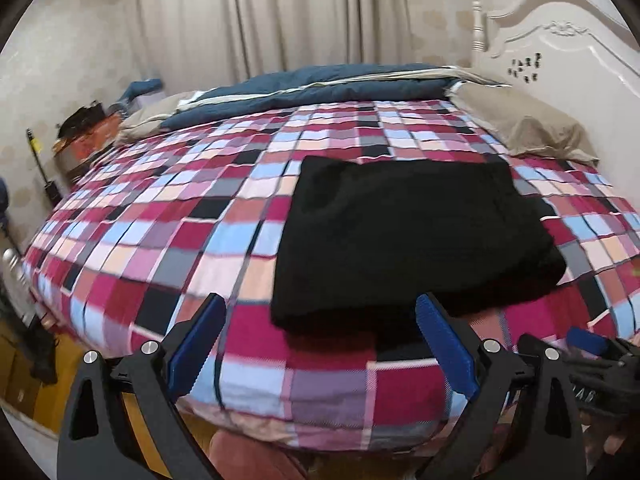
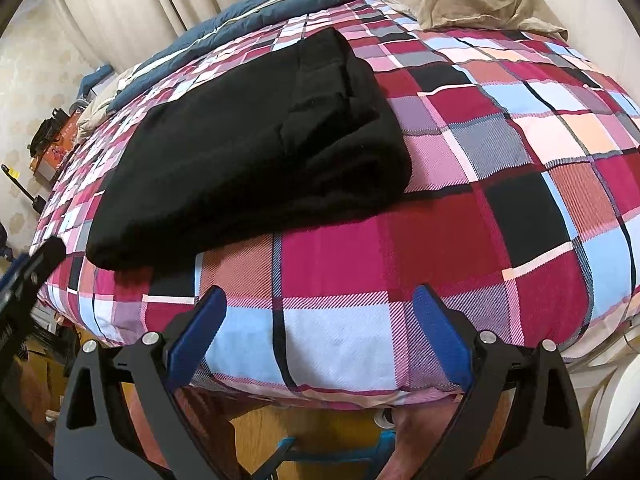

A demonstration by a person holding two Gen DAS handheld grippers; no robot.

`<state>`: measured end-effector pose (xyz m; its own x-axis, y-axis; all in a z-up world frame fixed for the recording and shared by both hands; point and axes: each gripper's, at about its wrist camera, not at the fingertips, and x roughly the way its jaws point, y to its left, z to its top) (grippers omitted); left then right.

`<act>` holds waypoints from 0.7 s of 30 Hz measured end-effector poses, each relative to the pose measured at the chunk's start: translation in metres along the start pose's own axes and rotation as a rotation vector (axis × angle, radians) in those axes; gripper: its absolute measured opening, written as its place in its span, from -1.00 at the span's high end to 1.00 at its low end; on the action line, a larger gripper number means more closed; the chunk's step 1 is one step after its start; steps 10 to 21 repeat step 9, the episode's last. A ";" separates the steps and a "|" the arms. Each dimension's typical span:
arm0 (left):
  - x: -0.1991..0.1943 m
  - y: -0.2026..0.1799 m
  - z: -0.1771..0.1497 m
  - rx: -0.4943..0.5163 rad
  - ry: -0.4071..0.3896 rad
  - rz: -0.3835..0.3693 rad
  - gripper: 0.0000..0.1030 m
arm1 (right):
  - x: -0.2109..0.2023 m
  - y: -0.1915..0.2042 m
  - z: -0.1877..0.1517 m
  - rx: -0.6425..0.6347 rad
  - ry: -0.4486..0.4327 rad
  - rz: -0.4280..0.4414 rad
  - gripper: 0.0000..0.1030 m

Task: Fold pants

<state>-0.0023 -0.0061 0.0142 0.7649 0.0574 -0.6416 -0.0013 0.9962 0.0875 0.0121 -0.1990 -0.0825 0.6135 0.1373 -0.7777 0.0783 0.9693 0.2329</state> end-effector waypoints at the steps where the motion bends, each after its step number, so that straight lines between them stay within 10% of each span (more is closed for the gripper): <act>1: 0.002 0.004 0.006 -0.021 -0.002 -0.022 -0.84 | -0.001 -0.001 0.001 -0.003 0.000 -0.003 -0.83; 21: 0.050 0.047 0.048 -0.061 -0.018 0.036 -0.84 | -0.025 0.002 0.056 -0.029 -0.087 0.006 -0.83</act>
